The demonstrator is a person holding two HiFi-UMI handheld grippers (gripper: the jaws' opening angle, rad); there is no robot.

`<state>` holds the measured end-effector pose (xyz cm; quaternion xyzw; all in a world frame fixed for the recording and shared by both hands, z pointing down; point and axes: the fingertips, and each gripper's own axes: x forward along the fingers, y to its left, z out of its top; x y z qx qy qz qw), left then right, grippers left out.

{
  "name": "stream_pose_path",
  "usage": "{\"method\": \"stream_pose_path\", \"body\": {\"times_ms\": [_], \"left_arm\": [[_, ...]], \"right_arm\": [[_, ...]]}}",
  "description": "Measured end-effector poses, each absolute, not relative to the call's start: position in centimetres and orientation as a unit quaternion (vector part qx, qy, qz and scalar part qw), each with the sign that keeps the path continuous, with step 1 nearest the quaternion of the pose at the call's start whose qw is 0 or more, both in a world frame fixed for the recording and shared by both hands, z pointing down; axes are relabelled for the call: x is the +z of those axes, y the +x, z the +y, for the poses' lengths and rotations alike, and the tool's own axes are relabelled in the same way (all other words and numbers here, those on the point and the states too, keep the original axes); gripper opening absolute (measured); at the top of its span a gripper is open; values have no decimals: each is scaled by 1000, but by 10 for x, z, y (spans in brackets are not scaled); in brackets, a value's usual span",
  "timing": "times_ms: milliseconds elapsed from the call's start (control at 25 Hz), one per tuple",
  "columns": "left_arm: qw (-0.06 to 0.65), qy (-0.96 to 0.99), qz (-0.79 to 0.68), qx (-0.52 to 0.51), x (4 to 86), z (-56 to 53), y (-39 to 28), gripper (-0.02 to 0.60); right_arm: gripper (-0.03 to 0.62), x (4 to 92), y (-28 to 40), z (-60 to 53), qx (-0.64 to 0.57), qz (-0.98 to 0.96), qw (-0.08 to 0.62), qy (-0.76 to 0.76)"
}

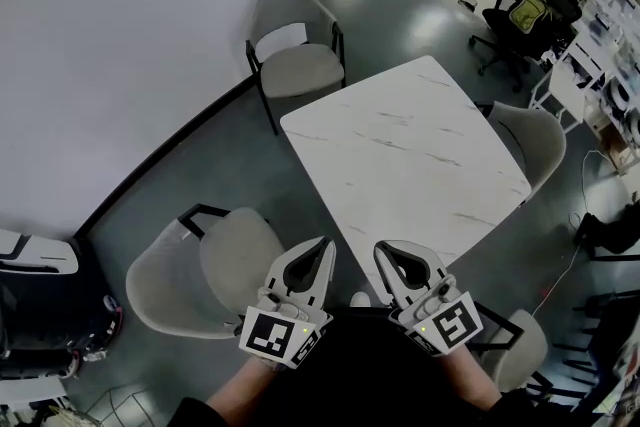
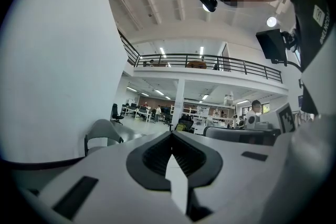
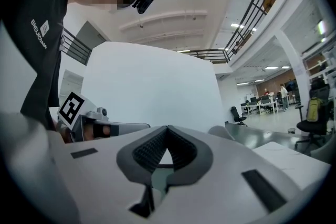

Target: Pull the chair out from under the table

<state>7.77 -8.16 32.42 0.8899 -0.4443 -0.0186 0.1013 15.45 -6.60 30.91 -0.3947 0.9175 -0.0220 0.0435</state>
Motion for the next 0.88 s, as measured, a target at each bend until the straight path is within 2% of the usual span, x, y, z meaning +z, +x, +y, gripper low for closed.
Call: {"method": "stream_pose_path", "body": {"times_ms": [880], "left_arm": [[120, 896, -426, -13, 332, -71, 83, 5]], "right_arm": [[11, 322, 161, -64, -41, 910, 33, -411]]}}
